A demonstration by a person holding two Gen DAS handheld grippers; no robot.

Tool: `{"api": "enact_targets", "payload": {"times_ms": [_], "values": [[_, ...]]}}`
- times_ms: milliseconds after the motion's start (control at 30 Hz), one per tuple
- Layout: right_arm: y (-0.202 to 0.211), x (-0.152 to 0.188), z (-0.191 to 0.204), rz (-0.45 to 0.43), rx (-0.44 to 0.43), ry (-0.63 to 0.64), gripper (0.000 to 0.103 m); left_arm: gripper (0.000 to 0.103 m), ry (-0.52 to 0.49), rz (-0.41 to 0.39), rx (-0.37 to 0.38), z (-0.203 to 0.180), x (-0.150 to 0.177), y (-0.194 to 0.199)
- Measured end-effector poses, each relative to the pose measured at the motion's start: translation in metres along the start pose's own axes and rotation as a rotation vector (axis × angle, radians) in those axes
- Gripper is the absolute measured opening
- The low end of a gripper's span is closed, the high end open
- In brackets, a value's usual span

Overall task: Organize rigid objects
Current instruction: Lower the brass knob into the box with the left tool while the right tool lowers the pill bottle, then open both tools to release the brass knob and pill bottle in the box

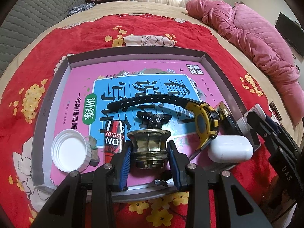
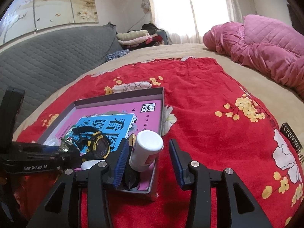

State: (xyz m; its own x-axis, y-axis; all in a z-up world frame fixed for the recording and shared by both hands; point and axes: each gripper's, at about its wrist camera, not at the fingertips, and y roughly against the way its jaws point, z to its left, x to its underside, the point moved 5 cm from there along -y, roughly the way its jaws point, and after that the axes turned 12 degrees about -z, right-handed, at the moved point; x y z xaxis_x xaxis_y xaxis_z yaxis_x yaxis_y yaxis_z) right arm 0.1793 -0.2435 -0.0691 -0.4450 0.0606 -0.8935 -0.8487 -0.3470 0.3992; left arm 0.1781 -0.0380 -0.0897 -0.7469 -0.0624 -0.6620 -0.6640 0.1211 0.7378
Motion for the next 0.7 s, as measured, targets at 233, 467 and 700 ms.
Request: {"api": "enact_targets", "payload": {"times_ms": [233, 467, 700], "values": [[0.002, -0.002, -0.001, -0.007, -0.006, -0.012, 0.046, 0.037, 0.006, 0.003, 0.003, 0.001, 0.001, 0.001], [0.006, -0.005, -0.003, -0.024, -0.009, -0.015, 0.046, 0.037, 0.030, -0.001, 0.018, 0.005, 0.002, 0.005], [0.013, -0.009, -0.002, -0.049, -0.013, -0.012, 0.050, 0.037, 0.011, 0.000, 0.014, 0.001, 0.002, 0.007]]}}
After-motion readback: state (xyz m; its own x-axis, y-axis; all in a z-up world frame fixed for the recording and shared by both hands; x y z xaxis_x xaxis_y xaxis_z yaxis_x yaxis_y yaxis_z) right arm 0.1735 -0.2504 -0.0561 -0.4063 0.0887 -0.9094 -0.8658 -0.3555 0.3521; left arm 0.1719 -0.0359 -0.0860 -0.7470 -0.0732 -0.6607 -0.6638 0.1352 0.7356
